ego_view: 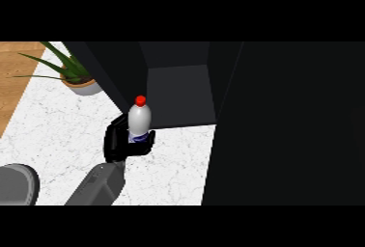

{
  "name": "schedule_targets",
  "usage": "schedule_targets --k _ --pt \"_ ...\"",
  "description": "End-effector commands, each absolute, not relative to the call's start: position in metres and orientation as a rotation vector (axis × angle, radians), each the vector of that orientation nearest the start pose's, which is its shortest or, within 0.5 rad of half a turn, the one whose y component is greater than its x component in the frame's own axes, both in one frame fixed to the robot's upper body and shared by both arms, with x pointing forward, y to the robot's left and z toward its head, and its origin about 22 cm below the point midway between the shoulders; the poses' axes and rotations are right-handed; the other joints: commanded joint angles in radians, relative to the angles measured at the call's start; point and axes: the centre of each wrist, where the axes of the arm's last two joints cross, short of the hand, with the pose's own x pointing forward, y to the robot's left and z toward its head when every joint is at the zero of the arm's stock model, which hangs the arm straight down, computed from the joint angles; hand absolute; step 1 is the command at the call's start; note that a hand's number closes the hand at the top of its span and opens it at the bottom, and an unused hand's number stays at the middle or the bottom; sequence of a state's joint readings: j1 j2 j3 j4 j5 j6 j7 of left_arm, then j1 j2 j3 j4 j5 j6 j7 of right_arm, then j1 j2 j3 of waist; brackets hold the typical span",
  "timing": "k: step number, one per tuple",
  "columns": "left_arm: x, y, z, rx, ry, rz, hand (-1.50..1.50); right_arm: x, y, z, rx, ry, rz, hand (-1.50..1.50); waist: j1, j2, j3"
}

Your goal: Pick up the bottled water, place it into the cabinet and close the cabinet

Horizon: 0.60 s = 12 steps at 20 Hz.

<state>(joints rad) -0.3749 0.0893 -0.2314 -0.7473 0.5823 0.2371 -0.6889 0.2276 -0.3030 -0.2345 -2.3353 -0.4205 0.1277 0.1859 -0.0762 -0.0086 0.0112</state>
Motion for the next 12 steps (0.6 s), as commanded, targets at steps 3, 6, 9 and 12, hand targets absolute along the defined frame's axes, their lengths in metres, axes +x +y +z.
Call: schedule_targets --k 3,6,9,12 --pt "0.363 0.114 -0.013 -0.096 -1.797 0.101 1.5 0.149 -0.31 0.17 0.089 -1.981 0.15 -1.5 -0.061 0.017 -0.008" --pt "0.36 0.11 -0.016 -0.044 -1.753 0.143 1.5 0.149 -0.317 0.163 0.106 -1.978 0.121 -1.5 -0.067 0.018 -0.007" --pt "0.355 0.109 -0.023 0.013 -1.746 0.168 1.5 0.149 -0.322 0.166 0.106 -1.981 0.141 -1.5 -0.084 0.021 -0.008" --pt "0.352 0.119 -0.033 0.096 -1.723 0.166 1.5 0.149 -0.323 0.172 0.137 -1.989 0.148 -1.5 -0.097 0.026 -0.009"
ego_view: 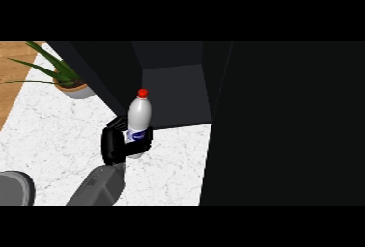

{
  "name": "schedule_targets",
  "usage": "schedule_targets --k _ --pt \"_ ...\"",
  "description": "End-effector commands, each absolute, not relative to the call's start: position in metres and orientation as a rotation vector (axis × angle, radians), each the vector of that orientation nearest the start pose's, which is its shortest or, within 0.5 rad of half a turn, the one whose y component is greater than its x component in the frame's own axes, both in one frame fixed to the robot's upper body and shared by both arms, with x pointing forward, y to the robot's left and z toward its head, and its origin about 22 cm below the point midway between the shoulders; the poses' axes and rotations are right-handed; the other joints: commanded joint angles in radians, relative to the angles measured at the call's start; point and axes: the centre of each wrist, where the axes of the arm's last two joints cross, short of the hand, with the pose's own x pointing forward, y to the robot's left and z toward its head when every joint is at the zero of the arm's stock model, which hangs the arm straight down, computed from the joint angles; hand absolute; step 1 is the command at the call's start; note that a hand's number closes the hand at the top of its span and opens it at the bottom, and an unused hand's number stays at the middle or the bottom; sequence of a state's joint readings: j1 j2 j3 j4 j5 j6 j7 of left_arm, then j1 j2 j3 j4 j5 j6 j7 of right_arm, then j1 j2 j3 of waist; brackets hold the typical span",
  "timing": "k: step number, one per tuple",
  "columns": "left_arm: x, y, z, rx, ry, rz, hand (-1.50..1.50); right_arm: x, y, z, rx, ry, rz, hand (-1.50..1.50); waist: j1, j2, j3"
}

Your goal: Pick up the bottled water, place it into the cabinet and close the cabinet

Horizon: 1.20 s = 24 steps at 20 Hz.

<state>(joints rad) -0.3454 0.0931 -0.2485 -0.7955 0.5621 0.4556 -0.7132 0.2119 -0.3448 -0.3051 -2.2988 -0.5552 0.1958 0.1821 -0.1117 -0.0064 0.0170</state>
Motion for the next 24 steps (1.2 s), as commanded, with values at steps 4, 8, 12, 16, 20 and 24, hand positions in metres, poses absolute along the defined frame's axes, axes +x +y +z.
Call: schedule_targets --k 4,8,12,16,20,24 --pt "0.353 0.124 -0.033 0.162 -1.72 0.164 1.5 0.152 -0.328 0.169 0.126 -1.983 0.142 -1.5 -0.065 0.029 -0.015" --pt "0.352 0.134 -0.034 0.183 -1.74 0.184 1.5 0.155 -0.332 0.17 0.15 -1.985 0.175 -1.5 -0.076 0.036 -0.016" --pt "0.348 0.126 -0.035 0.137 -1.721 0.264 1.5 0.154 -0.332 0.165 0.178 -1.978 0.126 -1.5 -0.08 0.035 -0.017" --pt "0.348 0.128 -0.034 0.11 -1.72 0.33 1.5 0.159 -0.336 0.168 0.177 -1.971 0.138 -1.5 -0.076 0.042 -0.02" --pt "0.349 0.135 -0.034 0.137 -1.735 0.332 1.5 0.162 -0.339 0.174 0.171 -2.007 0.161 -1.5 -0.089 0.044 -0.02" --pt "0.353 0.15 -0.032 0.18 -1.738 0.34 1.5 0.163 -0.34 0.171 0.18 -2.005 0.151 -1.5 -0.099 0.046 -0.019"
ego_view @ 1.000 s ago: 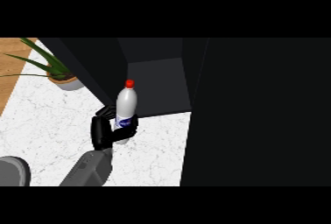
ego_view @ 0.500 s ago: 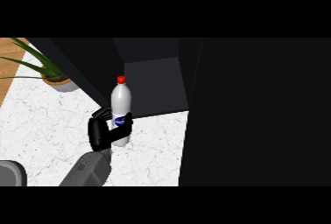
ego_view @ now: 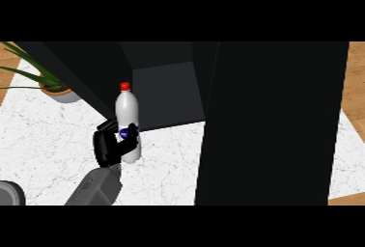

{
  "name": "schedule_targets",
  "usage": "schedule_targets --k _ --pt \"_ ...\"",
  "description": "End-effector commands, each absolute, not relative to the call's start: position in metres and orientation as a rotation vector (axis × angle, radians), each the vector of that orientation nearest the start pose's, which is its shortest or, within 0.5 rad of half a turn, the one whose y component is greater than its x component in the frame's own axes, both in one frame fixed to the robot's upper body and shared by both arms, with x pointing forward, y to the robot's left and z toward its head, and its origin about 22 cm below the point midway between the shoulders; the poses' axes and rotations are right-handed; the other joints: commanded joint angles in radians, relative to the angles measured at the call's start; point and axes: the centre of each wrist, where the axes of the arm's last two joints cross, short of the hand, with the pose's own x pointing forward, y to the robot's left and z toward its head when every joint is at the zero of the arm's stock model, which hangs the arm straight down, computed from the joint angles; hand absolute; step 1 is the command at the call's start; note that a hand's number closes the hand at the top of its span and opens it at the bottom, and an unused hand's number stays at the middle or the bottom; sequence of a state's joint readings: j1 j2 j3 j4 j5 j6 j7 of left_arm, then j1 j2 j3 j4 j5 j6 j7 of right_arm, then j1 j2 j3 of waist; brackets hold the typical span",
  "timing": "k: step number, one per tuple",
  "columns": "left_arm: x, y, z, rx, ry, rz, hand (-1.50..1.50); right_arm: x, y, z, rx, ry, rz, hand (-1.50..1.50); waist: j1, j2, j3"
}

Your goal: Pick up the bottled water, place it into the cabinet and close the cabinet

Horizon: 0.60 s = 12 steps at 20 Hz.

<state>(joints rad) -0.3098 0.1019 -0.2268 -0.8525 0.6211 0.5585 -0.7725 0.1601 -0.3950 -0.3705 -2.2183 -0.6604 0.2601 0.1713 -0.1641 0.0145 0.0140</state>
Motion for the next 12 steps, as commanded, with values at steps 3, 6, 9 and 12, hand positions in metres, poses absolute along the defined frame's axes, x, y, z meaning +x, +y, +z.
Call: schedule_targets --k 3,6,9,12 --pt "0.351 0.144 -0.032 0.183 -1.742 0.332 -1.5 0.164 -0.338 0.173 0.201 -1.996 0.161 -1.5 -0.053 0.024 -0.016" --pt "0.348 0.154 -0.037 0.209 -1.751 0.338 -1.5 0.167 -0.339 0.171 0.209 -2.01 0.157 -1.5 -0.057 0.031 -0.017" --pt "0.349 0.151 -0.032 0.22 -1.767 0.352 -1.5 0.167 -0.34 0.173 0.217 -2.008 0.167 -1.5 -0.072 0.024 -0.016" --pt "0.349 0.155 -0.031 0.227 -1.764 0.354 -1.5 0.17 -0.344 0.171 0.217 -1.993 0.176 -1.5 -0.07 0.029 -0.016"
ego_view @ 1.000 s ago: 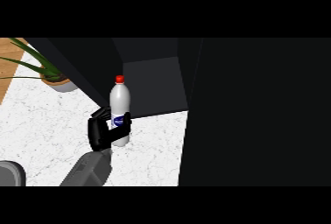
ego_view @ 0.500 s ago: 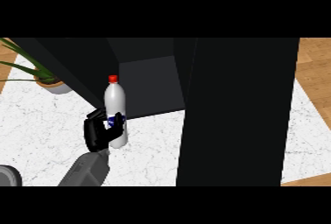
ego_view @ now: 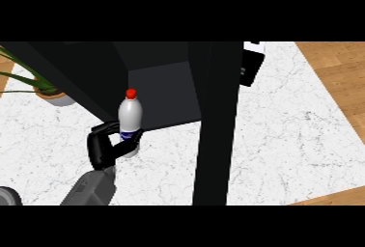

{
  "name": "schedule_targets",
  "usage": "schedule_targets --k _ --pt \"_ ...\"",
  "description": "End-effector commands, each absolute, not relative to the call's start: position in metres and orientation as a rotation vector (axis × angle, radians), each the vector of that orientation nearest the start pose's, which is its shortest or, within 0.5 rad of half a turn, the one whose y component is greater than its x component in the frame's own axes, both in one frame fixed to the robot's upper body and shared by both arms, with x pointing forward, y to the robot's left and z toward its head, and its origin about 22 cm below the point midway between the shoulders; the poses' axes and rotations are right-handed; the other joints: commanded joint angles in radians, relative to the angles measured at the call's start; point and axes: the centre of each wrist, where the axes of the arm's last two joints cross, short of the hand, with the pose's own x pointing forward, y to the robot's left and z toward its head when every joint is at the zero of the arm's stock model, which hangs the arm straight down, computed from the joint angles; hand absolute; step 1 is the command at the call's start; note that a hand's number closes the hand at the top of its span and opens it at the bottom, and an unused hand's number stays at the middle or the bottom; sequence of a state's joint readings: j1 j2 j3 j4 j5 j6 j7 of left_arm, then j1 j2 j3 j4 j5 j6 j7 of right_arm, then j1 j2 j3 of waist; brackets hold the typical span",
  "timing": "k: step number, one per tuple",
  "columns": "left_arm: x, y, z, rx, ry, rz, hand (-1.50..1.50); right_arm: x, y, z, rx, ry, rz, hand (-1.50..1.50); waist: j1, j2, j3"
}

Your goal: Pick up the bottled water, place it into the cabinet and close the cabinet

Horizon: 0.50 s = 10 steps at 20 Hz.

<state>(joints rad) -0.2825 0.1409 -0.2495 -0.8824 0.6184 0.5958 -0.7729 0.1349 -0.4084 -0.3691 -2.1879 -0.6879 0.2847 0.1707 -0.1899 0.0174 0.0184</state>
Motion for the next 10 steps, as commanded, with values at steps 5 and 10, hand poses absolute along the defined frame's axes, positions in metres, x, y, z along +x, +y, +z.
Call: schedule_targets --k 5,10 --pt "0.353 0.161 -0.024 0.25 -1.778 0.338 -1.5 0.173 -0.345 0.17 0.228 -2.002 0.166 -1.5 -0.043 0.024 -0.019" --pt "0.35 0.169 -0.026 0.283 -1.811 0.285 -1.5 0.172 -0.343 0.172 0.246 -1.993 0.202 -1.5 -0.065 0.022 -0.019"
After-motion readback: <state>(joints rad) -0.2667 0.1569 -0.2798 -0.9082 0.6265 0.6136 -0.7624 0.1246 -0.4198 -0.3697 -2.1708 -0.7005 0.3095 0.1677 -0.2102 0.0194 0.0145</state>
